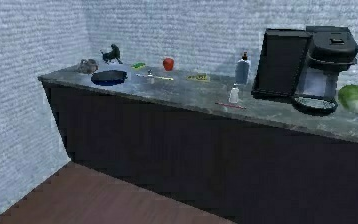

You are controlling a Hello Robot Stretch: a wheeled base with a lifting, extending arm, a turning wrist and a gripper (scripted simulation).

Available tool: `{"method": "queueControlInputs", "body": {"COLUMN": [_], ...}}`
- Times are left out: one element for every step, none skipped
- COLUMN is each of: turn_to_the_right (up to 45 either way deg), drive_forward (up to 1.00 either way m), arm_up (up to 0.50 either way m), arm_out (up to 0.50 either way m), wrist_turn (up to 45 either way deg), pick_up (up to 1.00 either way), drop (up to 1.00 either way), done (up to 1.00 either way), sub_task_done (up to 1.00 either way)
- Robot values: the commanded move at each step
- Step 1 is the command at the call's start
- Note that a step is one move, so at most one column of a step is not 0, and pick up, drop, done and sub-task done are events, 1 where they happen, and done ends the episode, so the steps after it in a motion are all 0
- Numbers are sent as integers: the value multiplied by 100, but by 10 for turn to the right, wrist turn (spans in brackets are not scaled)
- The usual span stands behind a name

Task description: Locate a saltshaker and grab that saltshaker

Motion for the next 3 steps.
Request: {"method": "queueControlInputs", "body": {"turn_to_the_right": [0, -450, -450], "drive_forward": [40, 0, 0], "arm_up": [0, 0, 0], "arm_out": [0, 0, 0], "wrist_turn": [0, 0, 0], "pick_up": [0, 0, 0], "drop": [0, 0, 0], "done": [0, 0, 0], "sub_task_done": [0, 0, 0]}}
